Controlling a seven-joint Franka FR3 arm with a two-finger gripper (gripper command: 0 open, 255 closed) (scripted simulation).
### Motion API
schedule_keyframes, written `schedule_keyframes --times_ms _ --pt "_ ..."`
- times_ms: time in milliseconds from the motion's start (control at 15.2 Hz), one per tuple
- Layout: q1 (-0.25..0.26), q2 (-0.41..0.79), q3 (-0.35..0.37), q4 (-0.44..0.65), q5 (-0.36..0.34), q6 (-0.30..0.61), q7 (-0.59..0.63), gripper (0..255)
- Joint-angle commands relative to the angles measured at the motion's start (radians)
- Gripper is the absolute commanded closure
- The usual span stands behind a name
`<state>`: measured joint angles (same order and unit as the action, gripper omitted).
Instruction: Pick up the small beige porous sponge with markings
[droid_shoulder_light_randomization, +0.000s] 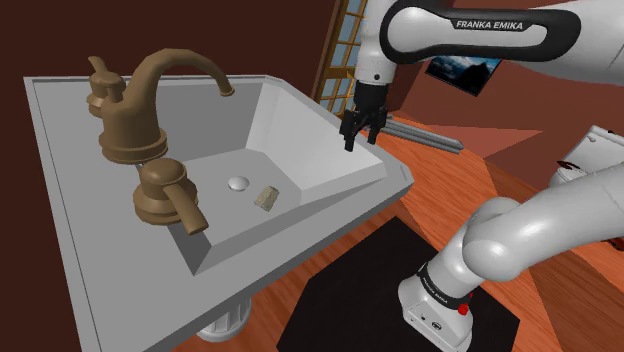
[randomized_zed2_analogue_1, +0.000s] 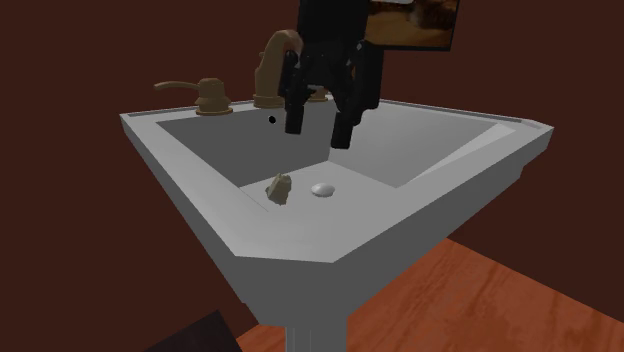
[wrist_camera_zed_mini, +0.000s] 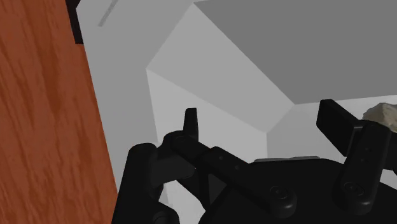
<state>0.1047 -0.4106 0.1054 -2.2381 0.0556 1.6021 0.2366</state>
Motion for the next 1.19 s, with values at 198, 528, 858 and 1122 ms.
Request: schedule_keyframes --times_ms 198,528,858,1122 --pt "0.036 0.176 0.043 0.091 0.051 0.049 0.025 0" --pt "0.071 0.347 0.083 0.197 0.09 0.081 0.047 0" --pt "0.109 0.523 0.12 0.329 0.116 0.096 0.069 0" --pt "0.136 0.643 0.142 0.432 0.127 0.094 0.085 0"
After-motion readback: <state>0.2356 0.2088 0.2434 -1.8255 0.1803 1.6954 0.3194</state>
